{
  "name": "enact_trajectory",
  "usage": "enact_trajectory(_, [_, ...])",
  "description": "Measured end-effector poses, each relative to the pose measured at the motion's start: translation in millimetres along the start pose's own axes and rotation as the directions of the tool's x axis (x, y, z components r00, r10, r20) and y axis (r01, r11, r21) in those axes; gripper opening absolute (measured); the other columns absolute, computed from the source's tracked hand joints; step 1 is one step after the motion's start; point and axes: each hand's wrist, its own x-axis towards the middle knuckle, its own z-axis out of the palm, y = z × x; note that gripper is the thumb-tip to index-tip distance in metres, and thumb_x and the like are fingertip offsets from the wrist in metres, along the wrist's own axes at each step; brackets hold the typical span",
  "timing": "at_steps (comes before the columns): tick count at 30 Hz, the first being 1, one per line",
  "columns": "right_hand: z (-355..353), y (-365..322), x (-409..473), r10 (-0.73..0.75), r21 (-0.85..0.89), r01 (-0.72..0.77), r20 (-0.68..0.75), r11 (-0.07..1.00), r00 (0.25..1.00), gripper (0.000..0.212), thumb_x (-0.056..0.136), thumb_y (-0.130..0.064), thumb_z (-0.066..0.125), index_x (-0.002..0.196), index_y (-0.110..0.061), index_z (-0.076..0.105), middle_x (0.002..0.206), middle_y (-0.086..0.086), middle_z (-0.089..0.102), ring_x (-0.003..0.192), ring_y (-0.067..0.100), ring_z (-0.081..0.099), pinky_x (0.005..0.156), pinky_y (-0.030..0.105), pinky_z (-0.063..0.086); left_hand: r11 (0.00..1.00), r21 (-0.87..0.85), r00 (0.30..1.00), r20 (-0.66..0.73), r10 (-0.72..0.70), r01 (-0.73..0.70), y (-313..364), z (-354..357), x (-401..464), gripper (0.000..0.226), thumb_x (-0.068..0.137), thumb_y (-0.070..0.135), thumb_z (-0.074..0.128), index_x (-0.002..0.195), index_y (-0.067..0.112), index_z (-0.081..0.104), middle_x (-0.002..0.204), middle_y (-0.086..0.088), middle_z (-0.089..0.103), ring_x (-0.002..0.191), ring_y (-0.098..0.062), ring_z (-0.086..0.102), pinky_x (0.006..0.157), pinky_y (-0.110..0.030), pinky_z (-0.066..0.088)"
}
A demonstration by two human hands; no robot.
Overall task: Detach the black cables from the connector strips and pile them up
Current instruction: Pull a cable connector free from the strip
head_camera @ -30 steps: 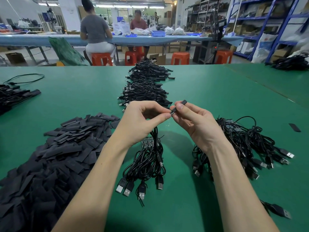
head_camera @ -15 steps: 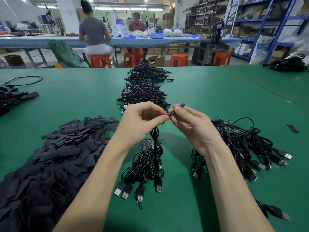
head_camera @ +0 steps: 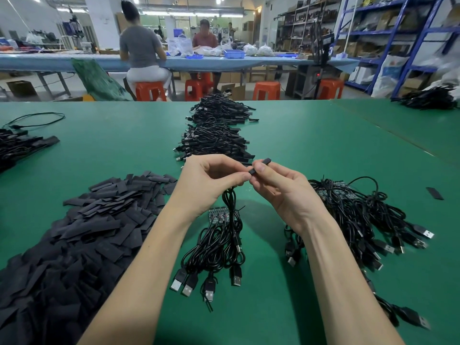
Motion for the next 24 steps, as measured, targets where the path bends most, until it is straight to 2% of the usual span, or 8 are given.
enact_trajectory(3, [3,2,0,-0.016,-0.022,0.016,-0.024,1.0,1.0,0.019,0.077,-0.015,0.078,0.094,-0.006,0.078,0.092,0.01,0.076,0.075,0.013,0.07,0.073,0.018,0.057,1.0,-0.012,1.0,-0.017,-0.008,0.008,-1,1,-1,0.011,0.079,0.001,0.081,0.084,0.01,0.077,0.075,-0.003,0.076,0.068,-0.012,0.069,0.07,-0.02,0.054])
enact_trajectory(5, [6,2,1,-0.084,-0.08,0.079,-0.067,0.994,0.994,0.033,0.077,-0.019,0.079,0.107,-0.009,0.073,0.094,0.012,0.076,0.077,0.015,0.07,0.074,0.022,0.058,1.0,-0.017,0.999,-0.043,-0.018,0.017,-3,4,-1,0.011,0.08,0.001,0.081,0.085,0.01,0.076,0.074,-0.001,0.075,0.067,-0.012,0.068,0.069,-0.02,0.054])
enact_trajectory(7, [8,2,1,-0.168,-0.121,0.157,-0.089,0.98,0.982,0.036,0.078,-0.02,0.079,0.113,-0.016,0.071,0.097,0.015,0.077,0.084,0.02,0.072,0.078,0.026,0.058,0.999,-0.039,0.998,-0.062,-0.027,0.025,-4,6,-2,0.012,0.08,0.0,0.08,0.086,0.009,0.075,0.075,-0.001,0.075,0.068,-0.012,0.069,0.07,-0.021,0.055])
enact_trajectory(10, [11,2,0,-0.227,-0.096,0.217,-0.124,0.972,0.966,0.026,0.08,-0.016,0.079,0.106,-0.017,0.076,0.099,0.018,0.077,0.088,0.023,0.072,0.078,0.027,0.059,0.998,-0.053,0.998,-0.058,-0.031,0.028,-6,7,-2,0.013,0.08,0.002,0.081,0.087,0.012,0.076,0.076,-0.002,0.076,0.071,-0.014,0.071,0.073,-0.022,0.056])
enact_trajectory(14, [13,3,-1,-0.24,-0.043,0.236,-0.148,0.971,0.959,0.022,0.07,-0.017,0.082,0.091,-0.02,0.081,0.093,0.018,0.077,0.079,0.02,0.072,0.074,0.025,0.059,0.997,-0.076,0.998,-0.057,-0.036,0.031,-7,9,-1,0.013,0.08,0.002,0.081,0.087,0.012,0.076,0.077,-0.002,0.076,0.071,-0.014,0.072,0.074,-0.023,0.057])
enact_trajectory(20, [12,6,1,-0.207,0.024,0.214,-0.157,0.977,0.966,0.028,0.063,-0.018,0.085,0.091,-0.017,0.082,0.094,0.015,0.077,0.079,0.017,0.073,0.075,0.024,0.059,0.997,-0.071,0.997,-0.074,-0.029,0.024,-9,8,-2,0.014,0.079,0.003,0.082,0.085,0.014,0.078,0.077,-0.006,0.077,0.072,-0.017,0.073,0.075,-0.025,0.058])
enact_trajectory(24, [11,7,1,-0.186,0.056,0.196,-0.14,0.979,0.972,0.028,0.061,-0.016,0.085,0.088,-0.02,0.084,0.095,0.014,0.078,0.082,0.017,0.074,0.076,0.024,0.059,0.998,-0.057,0.993,-0.112,-0.024,0.018,-13,7,-3,0.011,0.078,0.002,0.083,0.086,0.007,0.078,0.076,-0.009,0.076,0.071,-0.018,0.073,0.073,-0.023,0.057])
